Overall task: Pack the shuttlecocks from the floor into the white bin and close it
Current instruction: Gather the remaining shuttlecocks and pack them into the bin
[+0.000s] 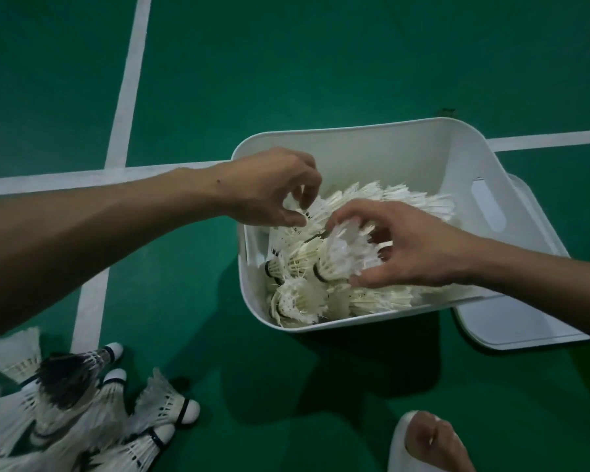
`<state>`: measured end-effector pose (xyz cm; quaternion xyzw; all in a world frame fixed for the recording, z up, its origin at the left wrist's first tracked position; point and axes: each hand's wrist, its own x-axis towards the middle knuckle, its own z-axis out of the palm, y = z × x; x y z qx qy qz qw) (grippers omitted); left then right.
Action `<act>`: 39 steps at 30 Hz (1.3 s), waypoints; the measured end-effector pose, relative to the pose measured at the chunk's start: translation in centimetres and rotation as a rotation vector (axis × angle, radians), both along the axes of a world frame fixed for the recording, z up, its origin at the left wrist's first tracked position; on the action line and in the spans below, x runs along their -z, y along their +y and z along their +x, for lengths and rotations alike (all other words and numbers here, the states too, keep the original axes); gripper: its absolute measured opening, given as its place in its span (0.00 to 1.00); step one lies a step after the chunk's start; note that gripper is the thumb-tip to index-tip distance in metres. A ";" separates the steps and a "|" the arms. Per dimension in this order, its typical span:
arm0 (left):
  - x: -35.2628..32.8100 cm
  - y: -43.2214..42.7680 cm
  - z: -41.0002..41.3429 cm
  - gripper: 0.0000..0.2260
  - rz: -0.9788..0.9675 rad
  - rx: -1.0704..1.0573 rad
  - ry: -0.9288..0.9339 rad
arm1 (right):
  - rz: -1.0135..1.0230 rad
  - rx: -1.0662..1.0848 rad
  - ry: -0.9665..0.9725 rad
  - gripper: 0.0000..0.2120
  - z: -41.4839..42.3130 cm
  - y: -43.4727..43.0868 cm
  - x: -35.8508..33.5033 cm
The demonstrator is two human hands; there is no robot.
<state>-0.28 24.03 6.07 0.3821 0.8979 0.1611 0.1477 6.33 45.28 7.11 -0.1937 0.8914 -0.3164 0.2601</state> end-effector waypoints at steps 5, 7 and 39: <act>0.7 -0.3 -0.2 0.06 -0.041 0.043 -0.004 | 0.102 -0.130 0.011 0.31 0.5 -1.5 0.6; 0.5 -0.4 -0.3 0.06 -0.015 0.064 -0.021 | 0.161 -0.193 0.050 0.36 0.7 -1.8 1.1; 1.0 -0.1 -1.4 0.10 0.039 0.116 -0.080 | 0.425 -0.229 -0.013 0.27 0.8 -3.3 2.8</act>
